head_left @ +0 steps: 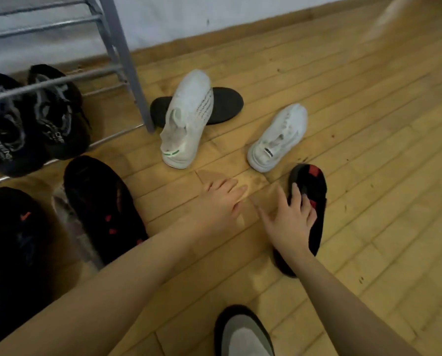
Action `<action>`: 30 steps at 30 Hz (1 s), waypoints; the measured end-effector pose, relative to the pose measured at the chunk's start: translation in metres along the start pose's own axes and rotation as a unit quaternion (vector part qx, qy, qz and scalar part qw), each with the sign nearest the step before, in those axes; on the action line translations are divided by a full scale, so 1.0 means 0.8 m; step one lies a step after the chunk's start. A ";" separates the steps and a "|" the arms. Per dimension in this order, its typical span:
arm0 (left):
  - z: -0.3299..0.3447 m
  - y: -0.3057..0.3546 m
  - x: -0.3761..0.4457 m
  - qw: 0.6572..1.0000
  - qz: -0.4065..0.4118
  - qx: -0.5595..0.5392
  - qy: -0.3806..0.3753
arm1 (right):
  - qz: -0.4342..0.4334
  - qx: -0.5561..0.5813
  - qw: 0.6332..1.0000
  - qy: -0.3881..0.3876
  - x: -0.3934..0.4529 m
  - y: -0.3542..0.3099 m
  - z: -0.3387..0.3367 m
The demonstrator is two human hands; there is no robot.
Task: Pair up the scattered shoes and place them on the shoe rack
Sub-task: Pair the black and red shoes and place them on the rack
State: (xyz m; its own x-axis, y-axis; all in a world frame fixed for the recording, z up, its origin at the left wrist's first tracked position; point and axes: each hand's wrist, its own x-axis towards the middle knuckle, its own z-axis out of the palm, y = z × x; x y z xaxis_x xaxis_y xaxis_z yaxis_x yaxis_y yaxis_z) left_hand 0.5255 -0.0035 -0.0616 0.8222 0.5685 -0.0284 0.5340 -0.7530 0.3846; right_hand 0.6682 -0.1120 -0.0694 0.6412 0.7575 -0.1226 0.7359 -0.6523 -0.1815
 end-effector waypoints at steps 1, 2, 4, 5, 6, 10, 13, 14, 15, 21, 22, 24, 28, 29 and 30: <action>0.014 0.011 0.009 1.000 0.008 0.002 -0.013 | 0.026 -0.009 1.000 -0.005 -0.001 0.016 0.003; 0.027 0.021 0.019 1.000 0.015 0.003 -0.027 | 0.051 -0.011 0.999 -0.011 -0.003 0.030 0.006; 0.046 0.037 0.041 0.998 0.028 -0.003 -0.053 | 0.091 -0.003 0.996 -0.024 -0.006 0.053 0.011; 0.052 0.044 0.053 0.997 0.035 -0.011 -0.064 | 0.108 0.007 0.994 -0.032 -0.007 0.060 0.012; 0.057 0.050 0.064 0.996 0.043 -0.014 -0.075 | 0.123 0.023 0.991 -0.041 -0.007 0.065 0.013; 0.067 0.062 0.100 0.989 0.077 0.020 -0.122 | 0.135 0.073 0.987 -0.052 -0.006 0.069 0.013; 0.066 0.060 0.107 0.984 0.094 0.039 -0.149 | 0.122 0.111 0.986 -0.035 -0.010 0.073 0.013; 0.065 0.058 0.106 0.982 0.095 0.038 -0.156 | 0.118 0.130 0.984 -0.024 -0.012 0.076 0.013; 0.063 0.057 0.104 0.982 0.096 0.035 -0.159 | 0.113 0.148 0.982 -0.010 -0.013 0.079 0.011; 0.039 0.038 0.087 0.992 0.088 0.011 -0.087 | 0.030 0.206 0.978 0.028 -0.017 0.064 -0.012; 0.033 0.031 0.082 0.994 0.084 0.015 -0.072 | 0.024 0.222 0.975 0.024 -0.017 0.057 -0.015; 0.018 0.017 0.067 0.996 0.074 0.031 -0.050 | 0.006 0.235 0.972 0.026 -0.020 0.042 -0.022; -0.025 -0.002 0.030 0.997 0.071 0.034 0.002 | -0.077 0.224 0.971 0.033 -0.029 0.008 -0.040; -0.037 -0.006 0.020 0.997 0.069 0.026 0.020 | -0.099 0.231 0.967 0.030 -0.030 -0.001 -0.045; -0.049 -0.011 0.009 0.997 0.066 0.025 0.038 | -0.123 0.237 0.963 0.026 -0.031 -0.011 -0.050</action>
State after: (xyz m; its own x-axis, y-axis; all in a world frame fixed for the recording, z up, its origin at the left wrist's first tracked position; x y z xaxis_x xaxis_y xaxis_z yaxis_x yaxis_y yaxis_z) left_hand 0.5191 0.0200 -0.0287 0.8692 0.4861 0.0908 0.4334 -0.8372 0.3337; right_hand 0.6541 -0.1262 -0.0256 0.4801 0.8768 0.0283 0.6923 -0.3589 -0.6260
